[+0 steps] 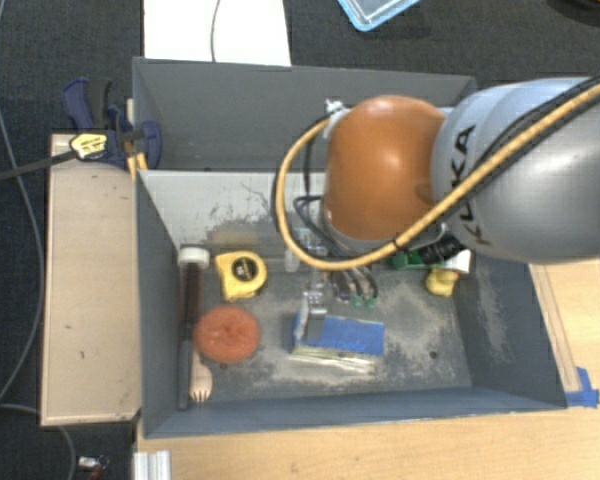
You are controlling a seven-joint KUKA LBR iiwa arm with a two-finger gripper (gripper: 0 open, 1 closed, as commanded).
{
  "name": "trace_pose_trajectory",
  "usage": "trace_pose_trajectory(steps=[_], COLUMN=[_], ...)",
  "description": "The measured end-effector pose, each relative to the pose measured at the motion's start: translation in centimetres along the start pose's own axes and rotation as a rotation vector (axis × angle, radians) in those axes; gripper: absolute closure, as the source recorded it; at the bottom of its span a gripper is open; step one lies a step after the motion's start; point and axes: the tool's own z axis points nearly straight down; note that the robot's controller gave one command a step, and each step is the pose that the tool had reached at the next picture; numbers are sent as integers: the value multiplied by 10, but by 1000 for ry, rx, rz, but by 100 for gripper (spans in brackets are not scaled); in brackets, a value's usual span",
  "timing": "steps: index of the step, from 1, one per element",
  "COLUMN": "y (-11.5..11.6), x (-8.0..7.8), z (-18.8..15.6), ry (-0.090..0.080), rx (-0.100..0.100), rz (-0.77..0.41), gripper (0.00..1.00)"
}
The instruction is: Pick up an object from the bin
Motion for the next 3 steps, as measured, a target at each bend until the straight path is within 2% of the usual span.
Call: trace_pose_trajectory(steps=[1, 2, 3], y=[-1, -33, -64], x=[-2, 18, 41], z=[-5, 43, 72], ry=[-8, -12, -16], rx=[-1, -2, -3], rz=[4, -79, -228], gripper=[0, 0, 0])
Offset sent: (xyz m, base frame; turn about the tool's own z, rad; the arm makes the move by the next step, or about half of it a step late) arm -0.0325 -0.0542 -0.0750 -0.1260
